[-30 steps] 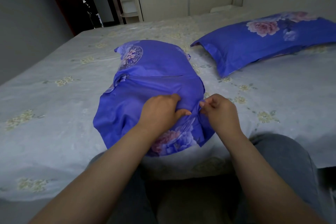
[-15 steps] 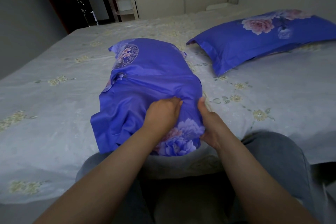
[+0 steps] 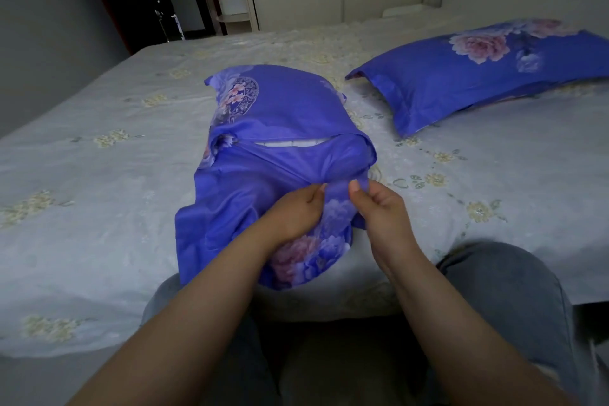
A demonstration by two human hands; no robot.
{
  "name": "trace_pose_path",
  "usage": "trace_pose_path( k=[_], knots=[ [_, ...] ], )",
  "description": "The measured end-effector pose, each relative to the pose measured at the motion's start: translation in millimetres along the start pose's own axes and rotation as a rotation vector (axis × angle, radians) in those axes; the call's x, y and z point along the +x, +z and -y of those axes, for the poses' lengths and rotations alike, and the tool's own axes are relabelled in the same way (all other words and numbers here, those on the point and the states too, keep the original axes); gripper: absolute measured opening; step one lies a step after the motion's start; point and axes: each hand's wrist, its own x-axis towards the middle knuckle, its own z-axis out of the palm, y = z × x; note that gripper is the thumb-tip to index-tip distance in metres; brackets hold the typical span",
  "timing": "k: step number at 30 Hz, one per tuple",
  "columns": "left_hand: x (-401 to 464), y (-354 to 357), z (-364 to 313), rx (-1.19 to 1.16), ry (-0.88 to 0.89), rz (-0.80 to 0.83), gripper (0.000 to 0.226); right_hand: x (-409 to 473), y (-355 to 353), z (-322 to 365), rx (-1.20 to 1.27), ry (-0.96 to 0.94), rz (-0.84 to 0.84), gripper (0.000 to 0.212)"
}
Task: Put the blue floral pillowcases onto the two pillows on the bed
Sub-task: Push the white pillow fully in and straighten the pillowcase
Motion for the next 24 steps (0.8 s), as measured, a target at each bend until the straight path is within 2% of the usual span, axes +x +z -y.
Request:
trace_pose_path(
  k=[2,4,5,9,12,16,18,20,24],
  knots=[
    [-3.8,-6.3,12.8,-0.26,0.02,0.012,0.029,11.3,4.9,-4.8,-0.466,-0.247,0.161,0.03],
    [-5.2,-8.5,26.4,-0.385,0.016,-0.033,0.027,18.2,10.9,-5.1,-0.869,-0.451,0.358,0.017],
    [-5.0,-9.4,31.1,-0.406,0.003,-0.064,0.027,20.7,12.0,-5.1,-0.985,-0.499,0.462,0.004],
    [-6.0,-18.8,40.7,-0.399,-0.063,-0.132,0.026,21.9,12.0,5.9,-1.189,-0.486,0.729,0.043],
    [-6.3,-32.3,48.1,-0.428,-0.164,-0.187,0.028,21.9,19.0,8.3,-1.309,-0.479,0.812,0.074],
    [-8.2,-45.6,64.2,-0.332,-0.264,-0.362,0.038,23.6,35.4,5.9,-1.508,-0.528,0.843,0.083],
    [-12.9,-48.5,68.4,-0.264,-0.271,-0.468,0.041,26.0,46.3,6.9,-1.652,-0.607,0.818,0.081],
    [-16.0,-51.9,64.3,-0.119,-0.23,-0.567,0.038,29.1,57.0,10.3,-1.785,-0.689,0.803,0.068],
    [-8.8,-51.5,51.4,0.055,-0.136,-0.66,0.035,35.2,76.2,25.4,-1.908,-0.636,0.84,0.052]
  ],
)
